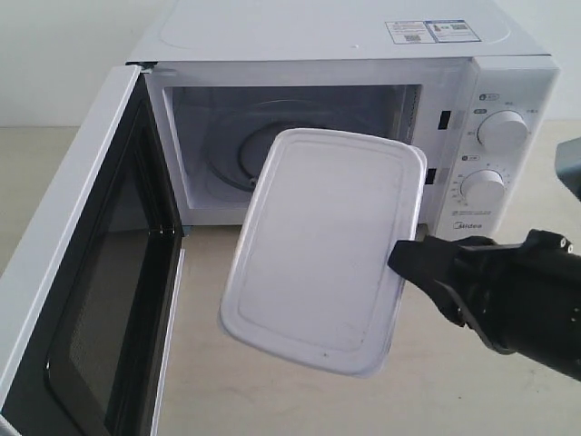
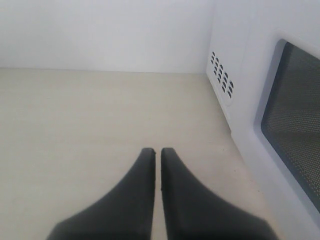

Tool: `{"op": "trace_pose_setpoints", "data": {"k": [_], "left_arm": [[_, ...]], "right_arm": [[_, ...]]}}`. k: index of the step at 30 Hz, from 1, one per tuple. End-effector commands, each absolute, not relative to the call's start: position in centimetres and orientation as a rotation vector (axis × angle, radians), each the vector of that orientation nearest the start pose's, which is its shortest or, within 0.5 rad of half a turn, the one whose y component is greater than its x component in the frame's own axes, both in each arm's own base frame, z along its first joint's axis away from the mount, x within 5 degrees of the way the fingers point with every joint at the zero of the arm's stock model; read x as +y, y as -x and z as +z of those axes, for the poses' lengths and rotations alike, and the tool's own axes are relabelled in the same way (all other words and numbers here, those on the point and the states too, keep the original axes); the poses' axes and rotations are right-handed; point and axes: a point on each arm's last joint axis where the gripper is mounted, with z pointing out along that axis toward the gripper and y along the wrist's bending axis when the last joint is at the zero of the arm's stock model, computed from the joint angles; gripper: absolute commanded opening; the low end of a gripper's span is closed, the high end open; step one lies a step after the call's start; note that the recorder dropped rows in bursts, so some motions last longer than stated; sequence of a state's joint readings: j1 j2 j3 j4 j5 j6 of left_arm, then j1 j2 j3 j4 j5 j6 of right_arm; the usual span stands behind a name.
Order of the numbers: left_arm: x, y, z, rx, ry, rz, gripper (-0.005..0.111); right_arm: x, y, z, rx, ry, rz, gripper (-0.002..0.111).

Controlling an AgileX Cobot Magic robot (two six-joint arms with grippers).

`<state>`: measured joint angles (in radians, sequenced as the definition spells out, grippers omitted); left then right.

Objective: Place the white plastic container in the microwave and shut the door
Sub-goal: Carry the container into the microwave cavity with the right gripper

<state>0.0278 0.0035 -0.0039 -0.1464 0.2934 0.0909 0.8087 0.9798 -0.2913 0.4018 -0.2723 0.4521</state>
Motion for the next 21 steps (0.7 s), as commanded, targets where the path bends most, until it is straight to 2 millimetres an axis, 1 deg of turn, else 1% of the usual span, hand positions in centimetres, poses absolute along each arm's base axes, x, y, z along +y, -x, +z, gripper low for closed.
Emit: {"op": "trace_pose_setpoints", "data": {"k": [1,3,6,10,15,18,21], "left_arm": [[-0.2,-5.5,18.8,1.765,0.042,-0.051,0.004],[-0.2,-5.5,18.8,1.765,0.042,-0.051,0.004],[-0.2,-5.5,18.8,1.765,0.042,-0.051,0.004],[-0.2,-5.5,18.8,1.765,0.042,-0.051,0.004],[-0.2,-5.5,18.8,1.765,0.042,-0.051,0.004],[-0.2,-5.5,18.8,1.765,0.042,-0.051,0.004],[-0.2,-5.5,18.8,1.765,0.042,-0.051,0.004]], "right_arm": [[12.7,-13.4,22.0,1.966,-0.185,1.083,0.000],[12.4,-13.5,21.0,1.928,-0.268,1.128,0.000],[12.2,-13.6,19.8,1.908,-0.322,1.140,0.000],[12.9,-14.2,19.0,1.891,-0.371,1.195,0.000],[13.5,-15.1,18.3,1.801,-0.464,1.288,0.000],[13.9,-15.6,17.4,1.825,-0.523,1.287,0.000],[14.7,-16.5,16.9,1.823,-0.524,1.278,0.000]]}}
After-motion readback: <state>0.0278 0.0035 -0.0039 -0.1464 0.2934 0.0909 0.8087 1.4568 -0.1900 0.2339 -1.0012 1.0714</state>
